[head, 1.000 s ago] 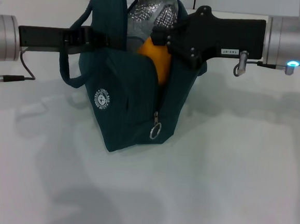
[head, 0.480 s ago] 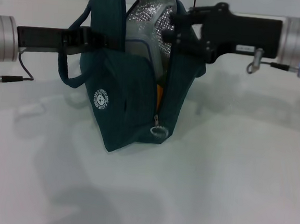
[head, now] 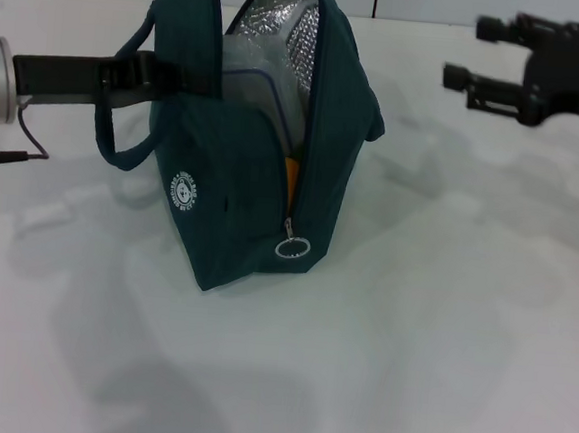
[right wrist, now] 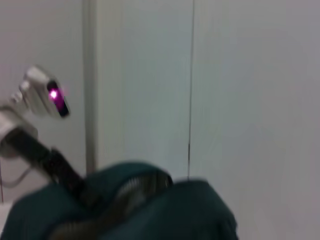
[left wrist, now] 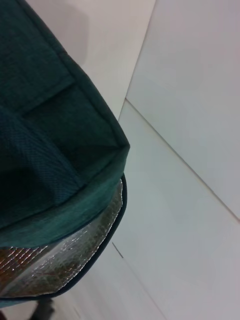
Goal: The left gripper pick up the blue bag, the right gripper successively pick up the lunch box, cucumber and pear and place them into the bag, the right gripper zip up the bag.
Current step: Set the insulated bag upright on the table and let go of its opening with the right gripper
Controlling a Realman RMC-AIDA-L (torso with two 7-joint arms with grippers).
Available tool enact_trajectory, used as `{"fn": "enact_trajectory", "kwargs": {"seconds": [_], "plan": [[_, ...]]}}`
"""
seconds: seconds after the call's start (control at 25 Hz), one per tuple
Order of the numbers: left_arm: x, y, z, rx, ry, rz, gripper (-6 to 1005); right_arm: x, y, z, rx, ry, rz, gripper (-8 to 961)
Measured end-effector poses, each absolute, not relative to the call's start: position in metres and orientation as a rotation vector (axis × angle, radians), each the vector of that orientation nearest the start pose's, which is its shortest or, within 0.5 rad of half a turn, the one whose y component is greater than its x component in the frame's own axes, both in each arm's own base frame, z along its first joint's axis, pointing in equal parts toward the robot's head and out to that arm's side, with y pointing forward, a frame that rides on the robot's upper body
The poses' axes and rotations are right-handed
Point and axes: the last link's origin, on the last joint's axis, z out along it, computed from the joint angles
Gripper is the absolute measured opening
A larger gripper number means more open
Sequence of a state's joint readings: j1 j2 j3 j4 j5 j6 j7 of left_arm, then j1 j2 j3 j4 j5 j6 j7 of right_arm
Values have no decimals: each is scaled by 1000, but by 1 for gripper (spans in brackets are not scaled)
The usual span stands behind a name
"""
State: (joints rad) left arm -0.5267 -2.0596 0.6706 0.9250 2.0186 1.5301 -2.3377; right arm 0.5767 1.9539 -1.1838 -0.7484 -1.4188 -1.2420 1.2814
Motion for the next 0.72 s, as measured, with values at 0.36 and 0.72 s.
{"fn": "enact_trajectory", "kwargs": {"seconds": [0.36, 0.72], "plan": [[-249, 360, 57, -2299, -1591, -798, 51, 205, 384, 1, -2680, 161, 583, 707], [-249, 359, 55, -2305, -1591, -799, 51, 186, 397, -11, -2682, 77, 549, 706]]}}
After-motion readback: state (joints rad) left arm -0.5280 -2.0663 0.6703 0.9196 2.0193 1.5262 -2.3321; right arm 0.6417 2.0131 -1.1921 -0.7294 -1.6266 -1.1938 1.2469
